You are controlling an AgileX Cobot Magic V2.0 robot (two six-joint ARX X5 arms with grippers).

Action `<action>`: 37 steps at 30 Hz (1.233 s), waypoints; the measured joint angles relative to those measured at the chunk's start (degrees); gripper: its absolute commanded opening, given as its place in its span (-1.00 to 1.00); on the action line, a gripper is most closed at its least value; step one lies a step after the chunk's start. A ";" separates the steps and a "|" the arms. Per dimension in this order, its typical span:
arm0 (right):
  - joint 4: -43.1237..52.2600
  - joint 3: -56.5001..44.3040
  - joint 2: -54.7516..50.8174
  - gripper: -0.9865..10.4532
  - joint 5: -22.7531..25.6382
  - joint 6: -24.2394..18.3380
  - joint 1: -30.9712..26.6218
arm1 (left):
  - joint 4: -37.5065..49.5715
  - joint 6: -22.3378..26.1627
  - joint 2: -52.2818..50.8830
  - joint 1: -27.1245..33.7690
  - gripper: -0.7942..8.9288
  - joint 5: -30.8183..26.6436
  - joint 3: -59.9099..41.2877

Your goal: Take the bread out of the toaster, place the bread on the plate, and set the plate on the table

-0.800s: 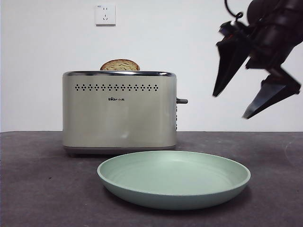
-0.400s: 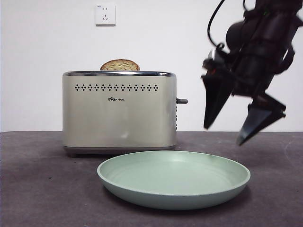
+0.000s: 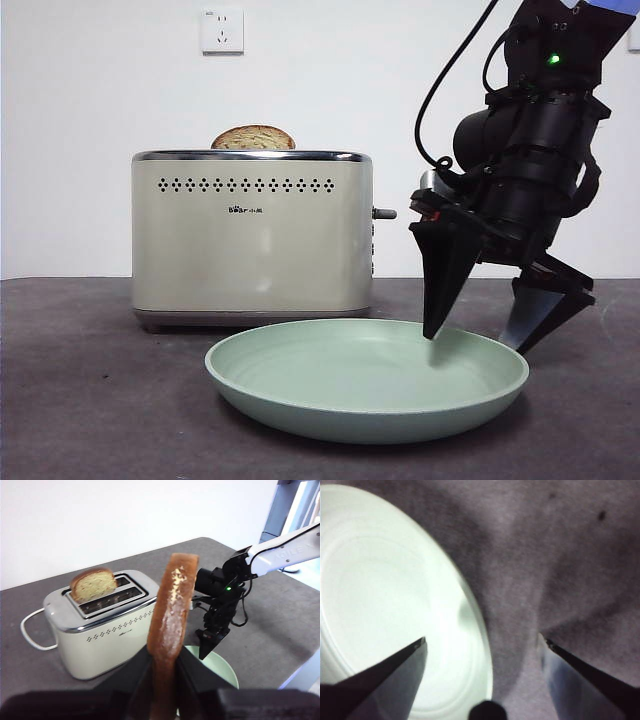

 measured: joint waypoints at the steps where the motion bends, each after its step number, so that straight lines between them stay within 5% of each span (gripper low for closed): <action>1: 0.33 0.00 0.00 -0.43 0.00 0.04 0.24 | -0.37 -0.04 -0.35 0.00 -0.85 -0.79 0.00; 3: 0.48 0.00 0.00 -0.67 0.00 0.15 0.57 | -1.05 -0.11 -0.74 0.00 -0.85 -2.03 0.00; 7: 0.48 0.00 0.00 -0.85 0.00 0.17 0.74 | -2.43 -0.13 -0.79 0.00 -0.85 -3.15 0.00; 21: -0.76 0.00 -1.55 -0.85 0.44 0.42 1.09 | -2.56 0.07 1.42 0.00 -0.85 -2.19 0.00; 32: -3.21 0.00 -11.98 -0.85 0.42 0.42 1.09 | 3.41 3.98 16.96 0.00 -0.85 20.57 0.00; 37: -5.66 0.00 -17.62 -0.85 0.44 0.39 1.09 | 4.72 4.44 28.28 -0.02 -0.85 22.77 0.00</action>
